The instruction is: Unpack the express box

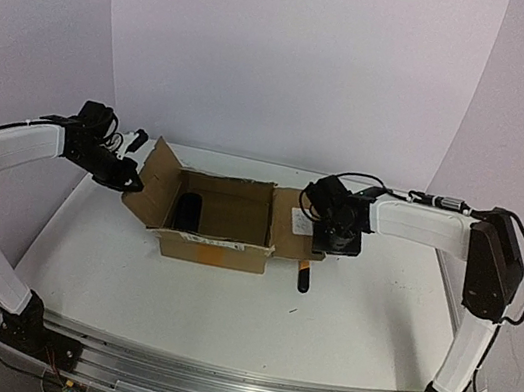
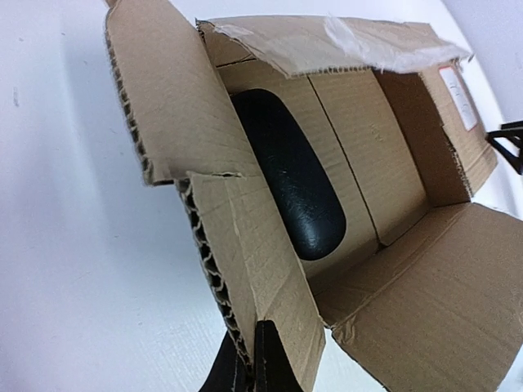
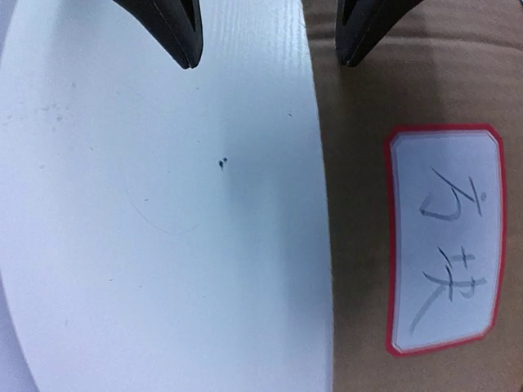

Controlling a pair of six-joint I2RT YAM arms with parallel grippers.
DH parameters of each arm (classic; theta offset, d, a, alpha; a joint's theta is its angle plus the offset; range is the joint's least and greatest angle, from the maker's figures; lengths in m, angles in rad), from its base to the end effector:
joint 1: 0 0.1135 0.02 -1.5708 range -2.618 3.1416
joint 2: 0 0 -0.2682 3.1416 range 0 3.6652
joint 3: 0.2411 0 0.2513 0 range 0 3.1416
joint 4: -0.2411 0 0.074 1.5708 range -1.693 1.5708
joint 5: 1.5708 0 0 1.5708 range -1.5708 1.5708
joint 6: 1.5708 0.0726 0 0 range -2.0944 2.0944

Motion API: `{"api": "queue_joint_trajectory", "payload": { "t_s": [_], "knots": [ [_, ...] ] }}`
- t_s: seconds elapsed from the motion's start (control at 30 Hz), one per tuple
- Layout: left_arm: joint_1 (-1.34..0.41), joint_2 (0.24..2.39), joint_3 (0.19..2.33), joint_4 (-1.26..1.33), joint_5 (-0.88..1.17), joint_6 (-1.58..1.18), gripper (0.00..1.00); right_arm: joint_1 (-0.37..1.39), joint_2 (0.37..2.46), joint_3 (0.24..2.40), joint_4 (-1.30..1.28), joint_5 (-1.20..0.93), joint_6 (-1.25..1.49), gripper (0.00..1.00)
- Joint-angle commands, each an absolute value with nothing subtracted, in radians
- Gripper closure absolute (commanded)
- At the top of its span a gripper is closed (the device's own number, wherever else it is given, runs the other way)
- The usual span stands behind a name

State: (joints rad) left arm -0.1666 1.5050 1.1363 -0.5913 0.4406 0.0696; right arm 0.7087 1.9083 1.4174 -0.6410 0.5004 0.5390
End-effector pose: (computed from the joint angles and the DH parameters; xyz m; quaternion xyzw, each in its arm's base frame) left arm 0.3220 -0.0855 0.2347 0.1749 0.9165 -0.2224 0.2830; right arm 0.3346 0.2409 0.1798 -0.0264 0.9468 -0.0729 0.3124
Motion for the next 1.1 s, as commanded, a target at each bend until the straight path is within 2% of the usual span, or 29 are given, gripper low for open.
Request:
{"api": "queue_joint_trajectory", "payload": {
  "t_s": [0.0, 0.27, 0.47, 0.53, 0.8, 0.97, 1.07],
  "knots": [
    [-0.113, 1.594, 1.089, -0.609, 0.637, 0.092, 1.0, 0.692, 1.91, 1.401, -0.37, 0.263, 0.496, 0.4],
    [-0.022, 1.694, 1.043, -0.642, 0.674, 0.123, 1.0, 0.672, 2.011, 1.422, -0.366, 0.18, 0.59, 0.4],
    [-0.021, 1.742, 1.016, -0.631, 0.597, 0.101, 1.0, 0.673, 2.057, 1.513, -0.348, 0.013, 0.56, 0.31],
    [-0.021, 1.771, 1.033, -0.655, 0.571, 0.11, 0.97, 0.677, 2.053, 1.541, -0.333, 0.008, 0.557, 0.29],
    [-0.021, 1.778, 1.106, -0.732, 0.512, 0.123, 0.57, 0.687, 1.966, 1.556, -0.351, 0.184, 0.531, 0.29],
    [-0.021, 1.723, 1.176, -0.741, 0.507, 0.221, 0.35, 0.695, 1.963, 1.614, -0.351, 0.096, 0.393, 0.29],
    [-0.021, 1.714, 1.22, -0.744, 0.485, 0.295, 0.28, 0.715, 1.962, 1.643, -0.346, 0.093, 0.329, 0.29]
  ]
}}
